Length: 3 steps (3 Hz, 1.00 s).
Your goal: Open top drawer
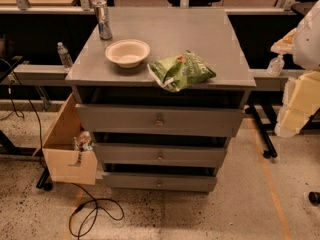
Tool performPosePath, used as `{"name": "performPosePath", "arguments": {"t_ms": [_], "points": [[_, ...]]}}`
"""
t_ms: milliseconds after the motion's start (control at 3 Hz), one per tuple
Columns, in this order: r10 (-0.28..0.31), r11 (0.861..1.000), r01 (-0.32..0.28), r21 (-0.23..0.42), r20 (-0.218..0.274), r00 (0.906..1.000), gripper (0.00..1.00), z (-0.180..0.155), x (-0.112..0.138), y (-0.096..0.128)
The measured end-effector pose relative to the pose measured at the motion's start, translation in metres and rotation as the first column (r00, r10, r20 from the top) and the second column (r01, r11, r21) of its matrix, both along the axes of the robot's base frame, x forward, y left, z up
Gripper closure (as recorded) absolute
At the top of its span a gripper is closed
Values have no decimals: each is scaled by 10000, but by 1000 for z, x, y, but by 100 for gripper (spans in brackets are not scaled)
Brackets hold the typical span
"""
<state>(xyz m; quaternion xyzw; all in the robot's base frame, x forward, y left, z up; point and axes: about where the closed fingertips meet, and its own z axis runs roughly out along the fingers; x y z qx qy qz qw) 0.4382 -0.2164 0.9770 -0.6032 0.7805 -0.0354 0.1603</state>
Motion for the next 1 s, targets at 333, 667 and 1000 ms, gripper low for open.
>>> {"name": "performPosePath", "arguments": {"t_ms": [333, 667, 1000], "points": [[0, 10000, 0, 0, 2, 10000, 0, 0, 0, 0], [13, 9972, 13, 752, -350, 9994, 0, -28, 1, 7], [667, 9809, -522, 1876, -718, 9952, 0, -74, 14, 29]]}}
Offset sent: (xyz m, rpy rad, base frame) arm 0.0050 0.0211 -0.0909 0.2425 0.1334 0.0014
